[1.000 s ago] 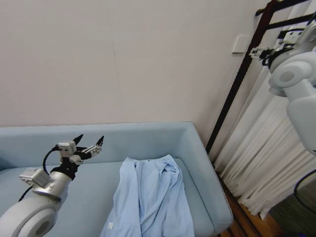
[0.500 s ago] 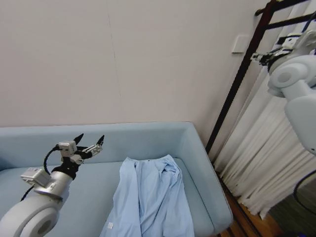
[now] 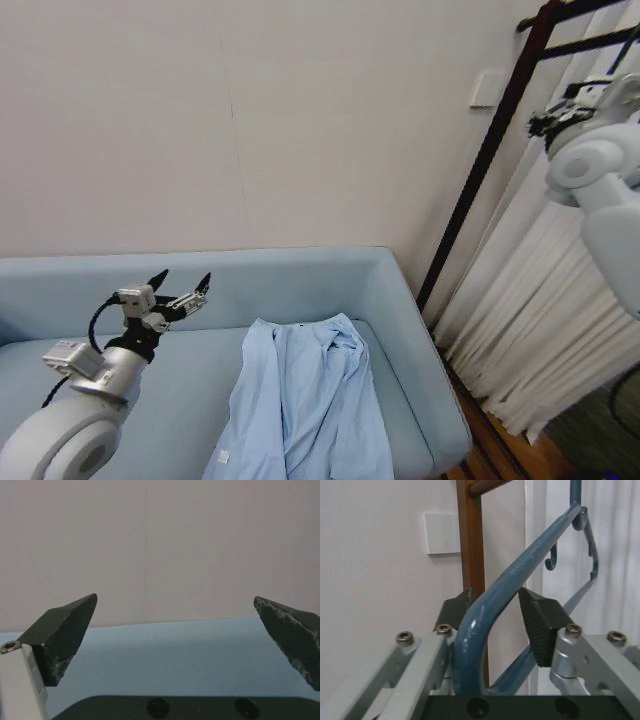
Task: Pick up the clothes from the sofa and hang them on the clothes hanger.
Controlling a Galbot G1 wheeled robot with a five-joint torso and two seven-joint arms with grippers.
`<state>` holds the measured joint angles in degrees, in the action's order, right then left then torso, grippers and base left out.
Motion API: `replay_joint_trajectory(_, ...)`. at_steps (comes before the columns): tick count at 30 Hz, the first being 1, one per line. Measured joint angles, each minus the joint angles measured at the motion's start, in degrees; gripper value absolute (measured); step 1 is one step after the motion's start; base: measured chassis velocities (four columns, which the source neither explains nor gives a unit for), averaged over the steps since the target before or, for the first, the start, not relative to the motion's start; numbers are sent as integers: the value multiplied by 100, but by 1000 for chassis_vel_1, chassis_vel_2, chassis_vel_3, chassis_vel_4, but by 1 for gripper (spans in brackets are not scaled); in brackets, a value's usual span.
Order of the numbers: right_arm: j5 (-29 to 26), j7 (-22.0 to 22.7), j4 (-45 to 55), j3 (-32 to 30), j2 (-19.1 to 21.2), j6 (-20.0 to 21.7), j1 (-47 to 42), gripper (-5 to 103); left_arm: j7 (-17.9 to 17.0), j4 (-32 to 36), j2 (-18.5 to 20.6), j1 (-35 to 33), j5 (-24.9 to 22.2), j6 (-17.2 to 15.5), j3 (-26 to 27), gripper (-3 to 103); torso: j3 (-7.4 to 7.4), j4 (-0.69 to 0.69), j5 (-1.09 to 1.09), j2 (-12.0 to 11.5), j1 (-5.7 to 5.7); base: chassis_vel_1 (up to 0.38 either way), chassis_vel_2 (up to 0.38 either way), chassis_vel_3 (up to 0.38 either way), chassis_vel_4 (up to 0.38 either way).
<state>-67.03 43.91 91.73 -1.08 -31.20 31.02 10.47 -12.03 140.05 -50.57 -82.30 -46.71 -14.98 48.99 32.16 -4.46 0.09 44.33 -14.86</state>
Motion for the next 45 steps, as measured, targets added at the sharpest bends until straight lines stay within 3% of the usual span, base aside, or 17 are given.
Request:
replay_joint_trajectory(2,-4,0,35,-32,36,0,-32,30,0,1,-2,2,6,1,-22,100,0,0,0,0,0,0,0,0,0)
replay_joint_trajectory(5,-19,0,153,-123,177,-1,-130,13,0,14,-10,12,18,11,-75,100,0,-1,0,0,0,0,0,0,0)
replay_joint_trajectory(7,-22,0,195,-146,229,-1,-162,13,0,19,-10,13,20,17,-87,100,0,-1,0,0,0,0,0,0,0)
replay_joint_trajectory(10,-25,-10,339,-204,398,-1,-236,1,-2,25,-7,17,23,32,-116,100,0,-1,0,0,0,0,0,0,0)
replay_joint_trajectory(22,490,-307,492,-229,604,-114,-259,0,-3,99,-48,-18,81,35,-243,100,0,0,0,0,1,0,0,0,0)
replay_joint_trajectory(45,1958,-1014,-57,-165,508,-743,-345,0,-2,67,-100,-18,183,51,-353,100,0,-1,0,0,0,0,0,0,0)
